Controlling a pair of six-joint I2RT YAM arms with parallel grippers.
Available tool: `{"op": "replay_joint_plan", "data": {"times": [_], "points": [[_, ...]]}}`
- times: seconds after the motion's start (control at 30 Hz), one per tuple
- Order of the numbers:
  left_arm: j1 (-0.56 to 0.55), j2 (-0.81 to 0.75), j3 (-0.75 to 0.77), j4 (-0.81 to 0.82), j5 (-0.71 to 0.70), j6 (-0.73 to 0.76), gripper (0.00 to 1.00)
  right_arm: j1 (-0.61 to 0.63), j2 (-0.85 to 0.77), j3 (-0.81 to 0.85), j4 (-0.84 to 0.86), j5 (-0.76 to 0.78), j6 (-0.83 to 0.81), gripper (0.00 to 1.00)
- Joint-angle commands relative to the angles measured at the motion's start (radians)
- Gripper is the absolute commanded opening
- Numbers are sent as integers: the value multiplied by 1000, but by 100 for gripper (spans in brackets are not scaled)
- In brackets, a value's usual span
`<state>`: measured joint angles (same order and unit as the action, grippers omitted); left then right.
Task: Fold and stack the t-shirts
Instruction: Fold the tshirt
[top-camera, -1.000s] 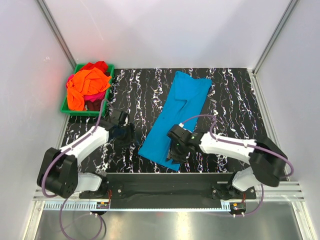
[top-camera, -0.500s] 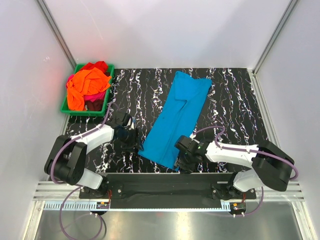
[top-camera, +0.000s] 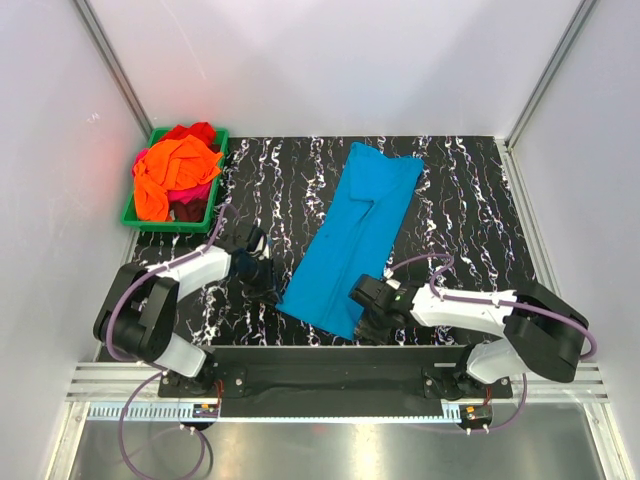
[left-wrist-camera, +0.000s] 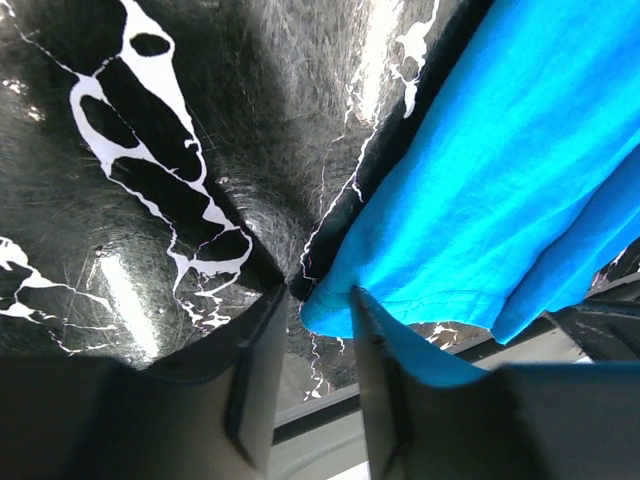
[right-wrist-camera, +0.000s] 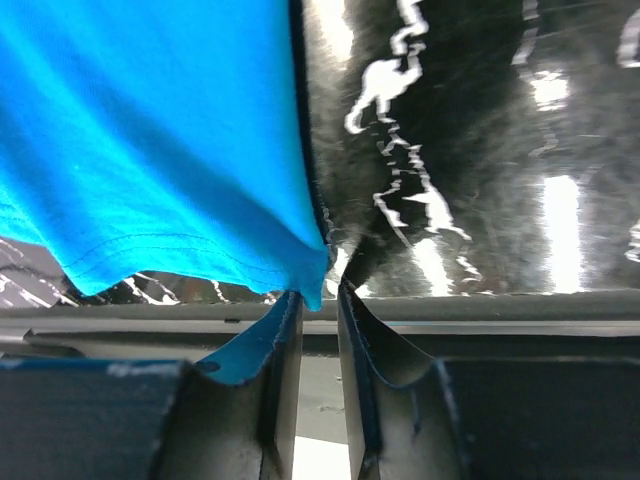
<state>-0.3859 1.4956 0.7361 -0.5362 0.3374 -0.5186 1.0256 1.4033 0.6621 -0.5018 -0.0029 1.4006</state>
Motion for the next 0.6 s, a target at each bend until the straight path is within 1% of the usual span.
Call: {"op": "replay_joint_plan", "data": {"times": [0.0, 0.07, 0.1, 0.13, 0.17, 0.23, 0.3, 0.33, 0.4, 0.5, 0.57], "points": [[-1, 28, -23, 5, -21, 29, 33, 10, -33, 5, -63, 78, 11, 27], [-1, 28, -29, 10, -14, 29, 31, 14, -30, 25, -73, 86, -8, 31], [-1, 26, -32, 13, -17, 28, 27, 19, -30, 30, -75, 89, -14, 34], [-1, 29, -32, 13, -14, 28, 25, 25, -30, 37, -73, 92, -23, 38], [-2, 31, -32, 13, -14, 28, 24, 28, -32, 48, -70, 96, -29, 40], [-2, 31, -30, 10, -9, 28, 22, 39, -26, 62, -70, 98, -40, 41], [-1, 26, -24, 1, -17, 28, 24, 47, -14, 85, -70, 96, -48, 41], [-1, 16, -23, -4, -20, 28, 30, 57, -10, 100, -72, 95, -55, 39], [-1, 5, -11, -22, -32, 26, 35, 70, -10, 117, -76, 93, -57, 38], [-1, -26, 8, -45, -49, 25, 46, 87, -32, 137, -105, 118, -35, 38], [-1, -35, 14, -48, -54, 25, 51, 88, -44, 117, -110, 132, -3, 39]]}}
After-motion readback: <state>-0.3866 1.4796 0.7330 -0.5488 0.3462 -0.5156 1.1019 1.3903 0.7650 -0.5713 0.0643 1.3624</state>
